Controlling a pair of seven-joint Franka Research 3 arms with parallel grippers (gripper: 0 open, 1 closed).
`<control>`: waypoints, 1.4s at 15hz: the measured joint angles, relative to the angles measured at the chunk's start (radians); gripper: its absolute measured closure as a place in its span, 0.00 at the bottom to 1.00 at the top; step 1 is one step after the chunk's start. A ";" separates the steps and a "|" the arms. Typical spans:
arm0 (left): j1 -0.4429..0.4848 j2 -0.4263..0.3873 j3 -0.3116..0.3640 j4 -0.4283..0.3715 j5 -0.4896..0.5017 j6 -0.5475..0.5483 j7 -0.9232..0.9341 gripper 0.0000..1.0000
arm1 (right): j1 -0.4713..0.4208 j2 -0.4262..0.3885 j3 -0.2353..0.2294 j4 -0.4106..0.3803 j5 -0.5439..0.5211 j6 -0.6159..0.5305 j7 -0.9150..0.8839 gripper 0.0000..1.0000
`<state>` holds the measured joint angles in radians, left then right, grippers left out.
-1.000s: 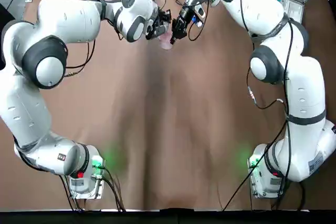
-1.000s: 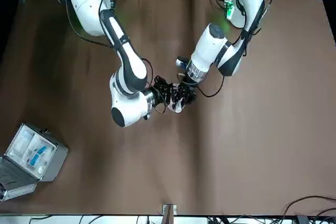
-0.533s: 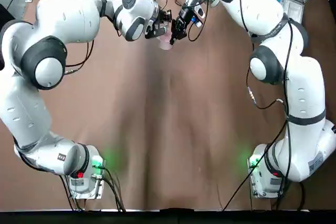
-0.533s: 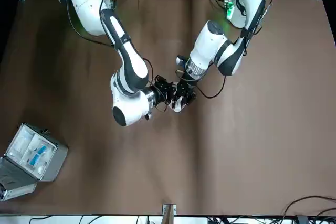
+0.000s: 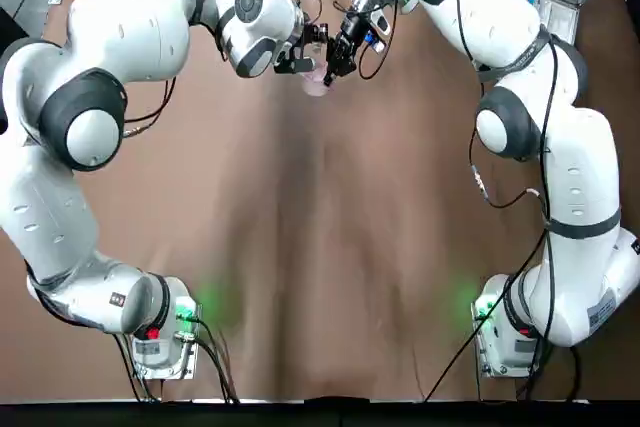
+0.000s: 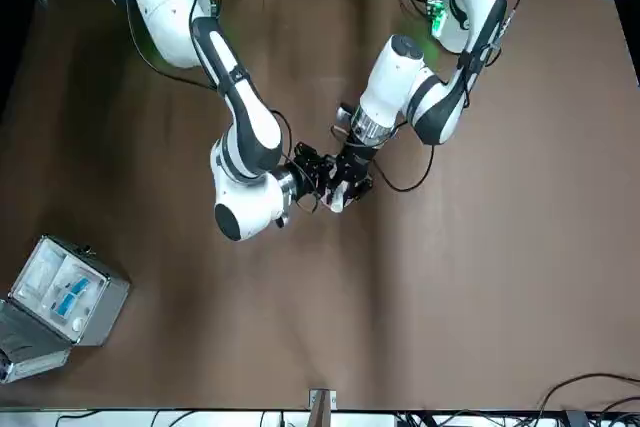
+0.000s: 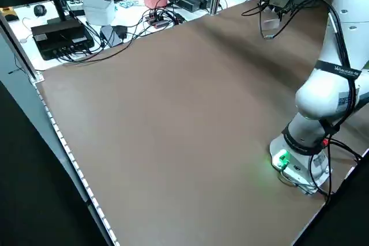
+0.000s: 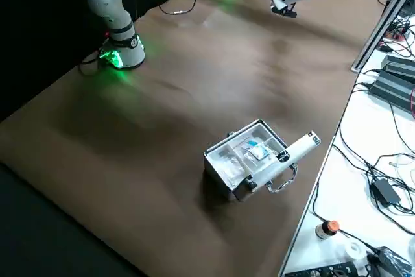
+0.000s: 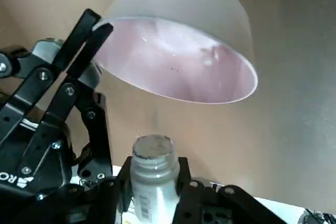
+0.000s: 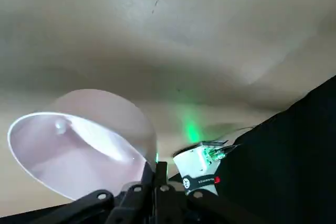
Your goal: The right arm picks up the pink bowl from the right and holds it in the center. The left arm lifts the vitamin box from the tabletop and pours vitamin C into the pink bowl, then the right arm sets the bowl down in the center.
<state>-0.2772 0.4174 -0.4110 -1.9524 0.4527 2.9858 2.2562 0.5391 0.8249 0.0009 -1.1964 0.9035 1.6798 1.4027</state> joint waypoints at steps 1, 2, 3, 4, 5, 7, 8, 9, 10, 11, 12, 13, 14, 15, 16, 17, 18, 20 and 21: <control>0.000 0.000 0.000 0.000 0.004 0.000 0.000 0.64 | 0.000 0.000 0.000 0.000 0.000 0.000 0.000 0.98; 0.000 0.000 0.000 0.000 0.006 0.000 0.000 0.64 | 0.000 0.000 0.000 0.000 0.000 0.000 0.000 0.98; 0.000 0.000 0.000 -0.001 0.010 0.001 0.000 0.64 | -0.001 0.000 0.000 0.000 0.000 0.000 0.000 0.98; 0.000 0.000 0.000 -0.001 0.018 0.004 0.000 0.64 | -0.001 0.000 0.000 0.000 0.000 0.000 0.000 0.98; 0.000 0.000 0.000 -0.003 0.025 0.007 0.000 0.64 | -0.002 0.000 -0.001 0.000 0.000 0.000 0.000 0.98; 0.000 0.000 0.000 -0.007 0.032 0.012 0.000 0.64 | -0.002 0.000 -0.001 0.000 0.000 0.000 0.000 0.98; 0.000 0.000 0.000 -0.009 0.039 0.014 0.000 0.64 | -0.003 0.000 -0.001 0.000 0.000 0.000 0.000 0.98; 0.000 0.000 0.000 -0.011 0.053 0.016 0.000 0.64 | -0.003 0.000 -0.001 0.000 0.000 0.000 0.000 0.98; 0.000 0.000 0.000 -0.012 0.066 0.020 0.000 0.64 | -0.004 0.000 -0.001 0.000 0.000 0.000 0.000 0.98; 0.000 0.000 0.000 -0.014 0.081 0.025 0.000 0.64 | -0.005 0.000 -0.001 0.000 0.000 0.000 0.000 0.98; 0.000 0.000 0.000 -0.015 0.104 0.028 0.000 0.64 | -0.006 0.000 -0.001 0.000 0.000 0.000 0.000 0.98; 0.001 0.000 0.001 -0.016 0.134 0.030 0.000 0.64 | -0.006 0.000 -0.001 0.000 0.000 0.000 0.000 0.98; 0.001 0.000 0.002 -0.018 0.159 0.037 -0.001 0.64 | -0.007 0.000 -0.001 0.000 0.000 0.000 0.000 0.98; 0.001 0.000 0.006 -0.019 0.180 0.042 -0.001 0.64 | -0.007 0.000 -0.001 0.000 0.000 0.000 0.000 0.98; 0.001 0.000 0.011 -0.020 0.200 0.048 -0.001 0.64 | -0.008 0.000 -0.001 0.000 0.000 0.000 0.000 0.98; 0.002 0.000 0.015 -0.020 0.218 0.054 -0.001 0.64 | -0.008 0.000 -0.001 0.000 0.000 0.000 0.000 0.98; 0.002 0.000 0.022 -0.022 0.237 0.060 -0.001 0.64 | -0.008 0.000 -0.001 0.000 0.000 0.000 0.000 0.98; 0.002 0.000 0.023 -0.024 0.253 0.063 -0.001 0.64 | -0.008 0.000 -0.001 0.000 0.000 0.000 0.000 0.98; 0.002 0.000 0.023 -0.024 0.257 0.063 -0.001 0.64 | -0.009 0.000 -0.001 0.000 0.000 0.000 0.000 0.98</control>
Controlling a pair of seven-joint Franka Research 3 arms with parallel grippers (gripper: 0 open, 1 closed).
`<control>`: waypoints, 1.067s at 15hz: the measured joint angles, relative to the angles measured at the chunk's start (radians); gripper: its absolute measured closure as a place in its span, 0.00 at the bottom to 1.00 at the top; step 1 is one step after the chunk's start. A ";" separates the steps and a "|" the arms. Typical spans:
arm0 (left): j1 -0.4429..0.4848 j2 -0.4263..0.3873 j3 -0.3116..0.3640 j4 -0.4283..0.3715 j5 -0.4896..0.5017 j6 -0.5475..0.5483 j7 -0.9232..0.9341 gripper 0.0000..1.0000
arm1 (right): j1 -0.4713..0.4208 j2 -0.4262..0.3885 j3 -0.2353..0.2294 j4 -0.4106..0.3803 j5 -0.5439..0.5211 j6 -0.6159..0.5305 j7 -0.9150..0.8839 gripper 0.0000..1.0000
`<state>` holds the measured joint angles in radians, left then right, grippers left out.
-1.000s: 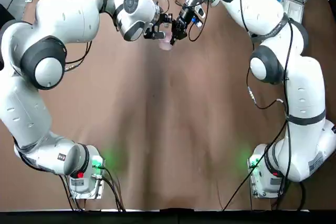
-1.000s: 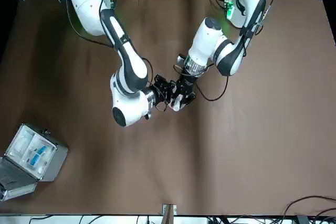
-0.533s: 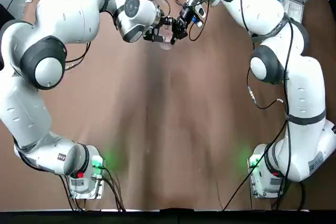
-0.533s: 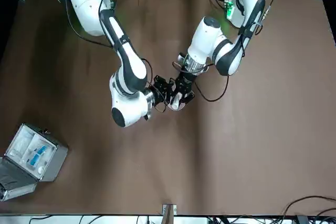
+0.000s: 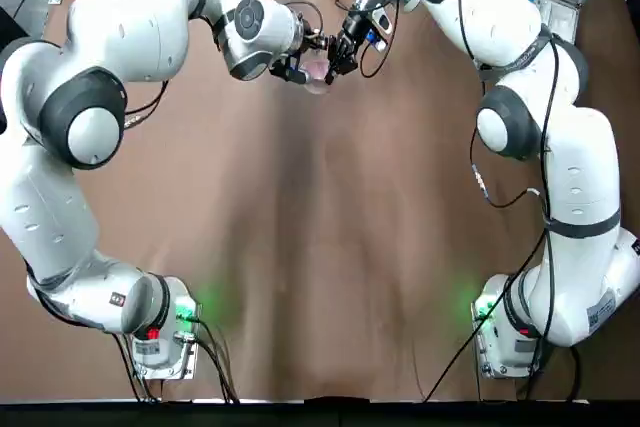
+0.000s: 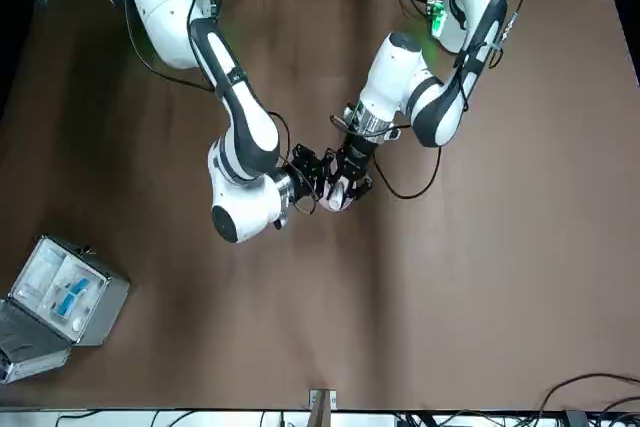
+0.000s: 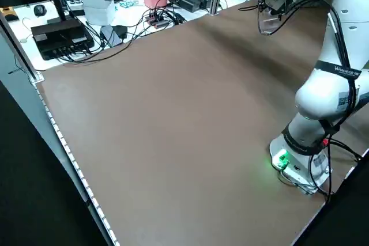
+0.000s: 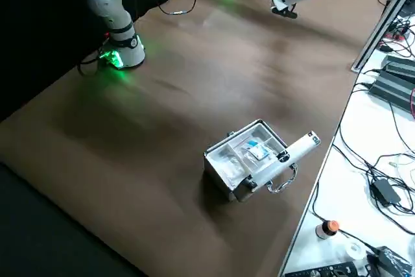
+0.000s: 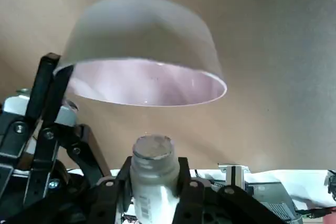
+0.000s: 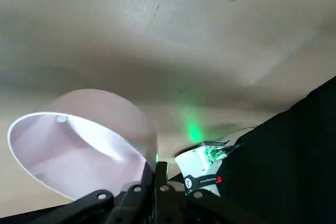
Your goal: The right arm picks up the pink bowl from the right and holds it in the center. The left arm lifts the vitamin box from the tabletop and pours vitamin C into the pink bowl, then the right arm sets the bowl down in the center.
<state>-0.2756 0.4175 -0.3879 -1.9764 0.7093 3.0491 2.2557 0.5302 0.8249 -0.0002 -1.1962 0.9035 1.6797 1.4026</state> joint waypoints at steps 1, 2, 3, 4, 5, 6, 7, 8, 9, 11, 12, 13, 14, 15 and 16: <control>0.000 0.000 0.000 0.000 0.005 0.000 0.000 0.64 | 0.000 0.000 0.000 0.000 0.000 0.000 0.000 0.98; 0.000 0.000 0.000 0.000 0.014 0.001 0.000 0.64 | 0.000 0.000 0.000 0.000 0.000 0.000 0.000 0.98; 0.000 0.000 0.000 -0.001 0.022 0.001 0.000 0.64 | 0.000 0.000 0.000 0.000 0.000 -0.001 0.000 0.98; 0.000 0.000 0.000 -0.001 0.028 0.001 0.000 0.64 | -0.001 0.000 0.000 0.000 0.000 -0.001 0.000 0.98; 0.000 0.000 0.000 -0.002 0.038 0.001 0.000 0.64 | -0.001 0.000 0.000 0.000 0.000 -0.001 0.000 0.98; 0.000 0.000 0.000 -0.002 0.049 0.001 0.000 0.64 | -0.001 0.000 0.000 0.000 0.000 -0.001 0.000 0.98; 0.000 0.000 0.000 -0.003 0.054 0.004 -0.001 0.64 | -0.001 0.000 0.000 0.000 0.000 -0.002 0.000 0.98; 0.000 0.001 0.000 -0.004 0.054 0.011 -0.003 0.64 | -0.001 0.000 0.000 0.000 0.000 -0.002 0.000 0.98; 0.000 0.002 0.000 -0.005 0.054 0.020 -0.006 0.64 | -0.001 0.000 0.000 0.000 0.000 -0.003 0.000 0.98; 0.000 0.005 0.002 -0.008 0.054 0.033 -0.010 0.64 | -0.001 0.000 0.000 0.000 0.000 -0.005 0.000 0.98; 0.000 0.006 0.002 -0.009 0.054 0.038 -0.010 0.64 | -0.001 0.000 0.000 0.000 0.000 -0.005 0.000 0.98; 0.000 0.006 0.003 -0.011 0.054 0.044 -0.010 0.64 | -0.001 0.000 0.000 0.000 0.000 -0.007 0.000 0.98; 0.000 0.006 0.003 -0.011 0.054 0.047 -0.010 0.64 | -0.001 0.000 0.000 0.000 0.000 -0.010 0.000 0.98; 0.000 0.006 0.003 -0.012 0.054 0.049 -0.011 0.64 | -0.001 0.000 0.000 0.000 0.000 -0.010 0.000 0.98; 0.000 0.006 0.003 -0.013 0.054 0.050 -0.011 0.64 | -0.001 0.000 0.000 0.000 0.000 -0.010 0.000 0.98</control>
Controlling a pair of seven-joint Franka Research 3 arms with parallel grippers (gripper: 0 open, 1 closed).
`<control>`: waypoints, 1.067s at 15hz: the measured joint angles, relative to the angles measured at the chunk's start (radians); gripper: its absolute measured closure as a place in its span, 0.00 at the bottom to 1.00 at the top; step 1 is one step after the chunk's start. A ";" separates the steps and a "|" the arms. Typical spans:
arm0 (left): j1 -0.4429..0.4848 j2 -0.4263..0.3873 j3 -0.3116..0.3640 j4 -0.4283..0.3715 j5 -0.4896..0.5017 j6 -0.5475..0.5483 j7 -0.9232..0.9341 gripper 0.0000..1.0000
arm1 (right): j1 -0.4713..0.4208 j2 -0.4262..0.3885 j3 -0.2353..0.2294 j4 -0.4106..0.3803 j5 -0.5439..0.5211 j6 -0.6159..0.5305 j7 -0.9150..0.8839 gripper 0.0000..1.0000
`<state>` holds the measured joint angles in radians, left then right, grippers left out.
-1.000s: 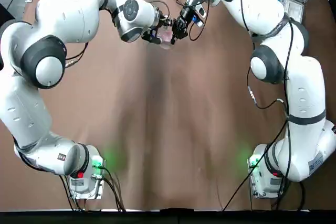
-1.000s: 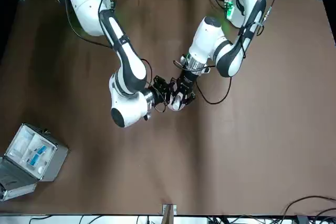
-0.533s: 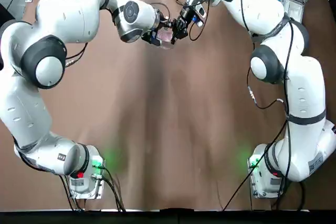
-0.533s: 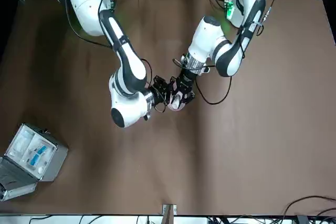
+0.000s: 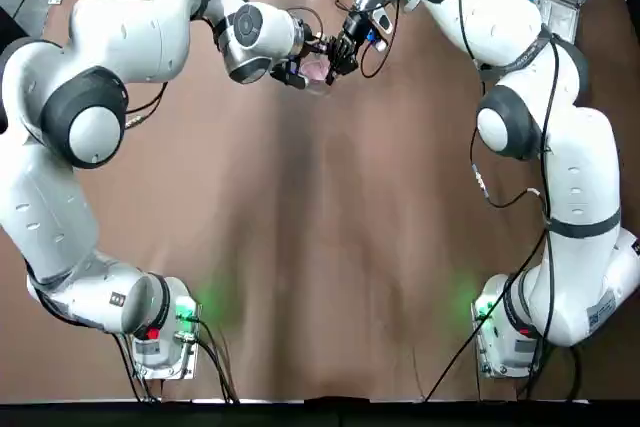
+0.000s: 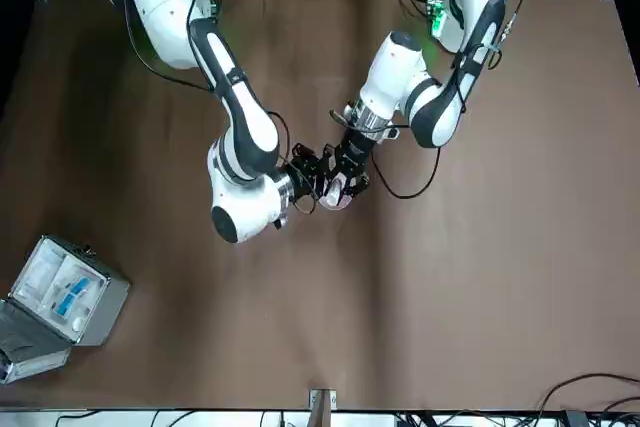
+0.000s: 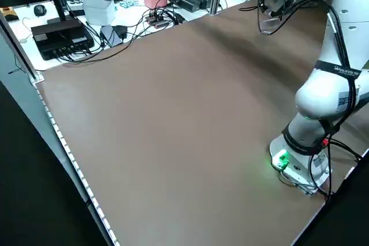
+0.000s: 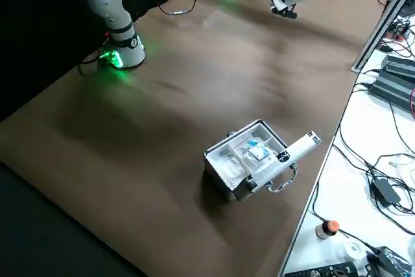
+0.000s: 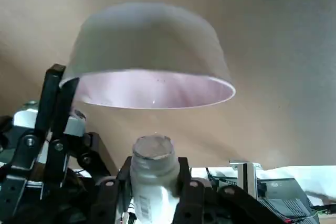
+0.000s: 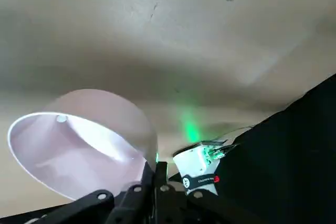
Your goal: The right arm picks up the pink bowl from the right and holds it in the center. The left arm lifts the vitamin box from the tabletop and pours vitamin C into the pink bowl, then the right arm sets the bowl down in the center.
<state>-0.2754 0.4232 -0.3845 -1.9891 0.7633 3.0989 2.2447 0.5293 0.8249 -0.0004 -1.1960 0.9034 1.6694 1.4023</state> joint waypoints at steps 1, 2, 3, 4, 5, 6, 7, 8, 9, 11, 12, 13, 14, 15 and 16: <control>0.000 0.000 0.002 -0.001 0.000 0.000 -0.001 0.64 | 0.000 0.000 0.000 0.000 0.000 0.000 0.000 0.98; 0.001 0.000 0.006 -0.001 0.000 0.000 -0.003 0.64 | 0.000 0.000 0.000 0.000 0.000 0.000 0.000 0.98; 0.004 0.002 0.010 -0.002 0.000 0.000 -0.008 0.64 | 0.000 0.000 0.000 0.000 0.000 0.000 0.000 0.98; 0.010 0.005 0.011 -0.003 -0.003 0.000 -0.013 0.64 | 0.000 0.000 0.000 0.000 0.000 0.000 0.000 0.98; 0.016 0.008 0.012 -0.003 -0.016 0.000 -0.020 0.64 | 0.000 0.000 0.000 0.000 0.000 -0.001 -0.001 0.98; 0.021 0.010 0.012 -0.003 -0.046 0.000 -0.027 0.64 | 0.000 0.000 0.000 0.000 0.000 -0.002 -0.004 0.98; 0.023 0.013 0.012 -0.003 -0.126 0.000 -0.048 0.64 | 0.000 0.000 0.000 0.000 0.000 -0.003 -0.010 0.98; 0.022 0.013 0.011 -0.003 -0.167 0.000 -0.072 0.64 | 0.000 0.000 0.000 0.000 0.000 -0.004 -0.012 0.98; 0.022 0.013 0.011 -0.003 -0.208 0.000 -0.101 0.64 | 0.000 0.000 0.000 0.000 0.000 -0.004 -0.013 0.98; 0.023 0.015 0.010 -0.003 -0.296 0.000 -0.157 0.64 | 0.000 0.000 0.000 0.000 0.000 -0.004 -0.014 0.98; 0.025 0.016 0.011 -0.003 -0.340 0.000 -0.180 0.64 | 0.000 0.000 0.000 0.000 0.000 -0.004 -0.014 0.98; 0.026 0.018 0.010 -0.005 -0.395 0.000 -0.203 0.64 | 0.000 0.000 0.000 0.000 0.000 -0.004 -0.014 0.98; 0.027 0.021 0.010 -0.010 -0.457 0.000 -0.219 0.64 | 0.000 0.000 0.000 0.000 0.000 -0.004 -0.014 0.98; 0.028 0.023 0.010 -0.013 -0.518 0.000 -0.231 0.64 | 0.000 0.000 0.000 0.000 0.000 -0.004 -0.014 0.98; 0.028 0.025 0.011 -0.015 -0.576 0.000 -0.239 0.64 | 0.000 0.000 -0.001 0.000 0.000 -0.004 -0.014 0.98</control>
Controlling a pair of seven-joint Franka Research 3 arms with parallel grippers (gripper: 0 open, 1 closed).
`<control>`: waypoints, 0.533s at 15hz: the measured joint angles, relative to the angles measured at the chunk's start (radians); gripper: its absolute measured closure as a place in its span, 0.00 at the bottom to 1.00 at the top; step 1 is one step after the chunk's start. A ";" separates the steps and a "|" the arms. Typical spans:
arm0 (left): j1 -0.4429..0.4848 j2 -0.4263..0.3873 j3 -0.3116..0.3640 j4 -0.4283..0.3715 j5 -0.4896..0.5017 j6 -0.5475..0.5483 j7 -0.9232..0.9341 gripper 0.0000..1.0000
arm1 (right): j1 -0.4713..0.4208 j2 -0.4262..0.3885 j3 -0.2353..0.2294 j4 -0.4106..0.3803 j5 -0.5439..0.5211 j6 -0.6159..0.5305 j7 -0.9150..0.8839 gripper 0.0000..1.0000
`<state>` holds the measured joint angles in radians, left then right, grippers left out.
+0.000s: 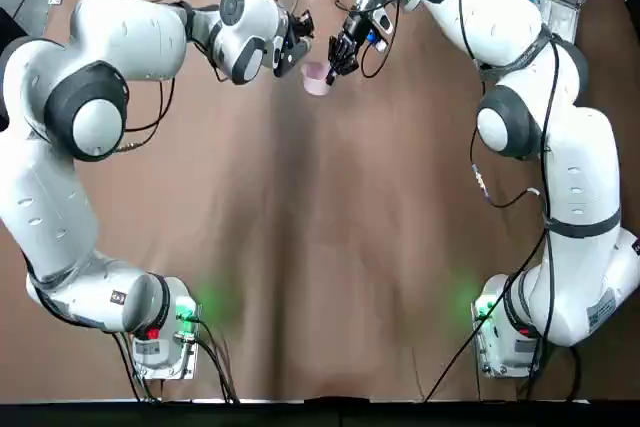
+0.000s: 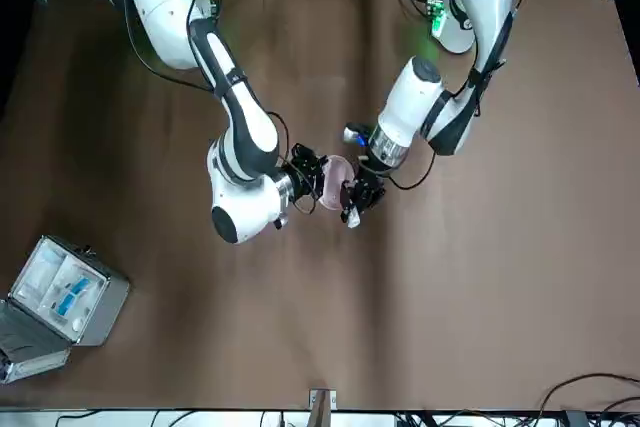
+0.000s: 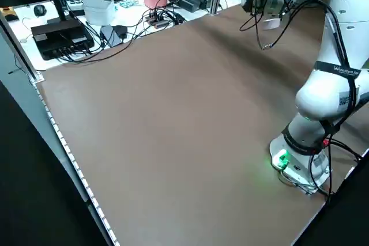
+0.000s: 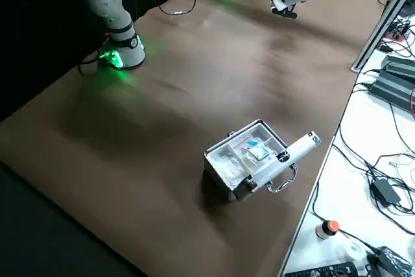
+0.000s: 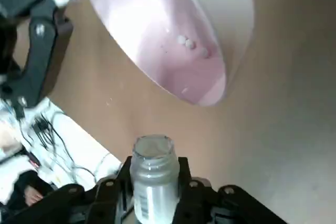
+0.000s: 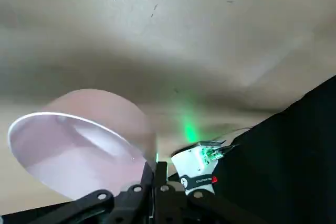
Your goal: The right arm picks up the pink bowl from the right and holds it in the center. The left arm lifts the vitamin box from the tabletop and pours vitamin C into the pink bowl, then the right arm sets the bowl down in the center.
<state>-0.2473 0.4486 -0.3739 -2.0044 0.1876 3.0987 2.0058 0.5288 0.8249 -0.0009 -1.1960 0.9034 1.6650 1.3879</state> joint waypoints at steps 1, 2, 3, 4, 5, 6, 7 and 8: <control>0.000 0.001 0.000 -0.001 -0.051 0.000 -0.007 0.64 | 0.000 0.000 0.000 0.000 0.000 0.000 0.000 0.98; 0.000 0.001 -0.001 -0.002 -0.099 -0.003 -0.017 0.64 | 0.000 0.000 0.000 0.000 0.000 0.000 0.000 0.98; 0.000 0.001 -0.003 -0.002 -0.155 -0.013 -0.028 0.64 | 0.000 0.000 0.000 0.000 0.000 0.000 0.000 0.98; 0.000 0.000 -0.005 0.000 -0.214 -0.032 -0.035 0.64 | 0.000 0.000 0.000 0.000 0.000 0.000 -0.001 0.98; 0.001 0.000 -0.006 0.003 -0.280 -0.060 -0.039 0.64 | 0.000 0.000 0.000 0.000 0.000 0.000 -0.001 0.98; 0.007 -0.001 -0.010 0.009 -0.345 -0.090 -0.040 0.64 | 0.000 0.000 0.000 0.000 0.000 0.000 -0.003 0.98; 0.023 -0.002 -0.021 0.016 -0.400 -0.124 -0.041 0.64 | 0.000 0.000 0.000 0.000 0.000 0.000 -0.005 0.98; 0.053 -0.003 -0.046 0.026 -0.455 -0.161 -0.042 0.64 | 0.000 0.000 -0.001 0.000 0.000 0.000 -0.006 0.98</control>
<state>-0.1944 0.4460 -0.4198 -1.9787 -0.2673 2.9381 1.9635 0.5287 0.8249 -0.0014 -1.1960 0.9034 1.6645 1.3815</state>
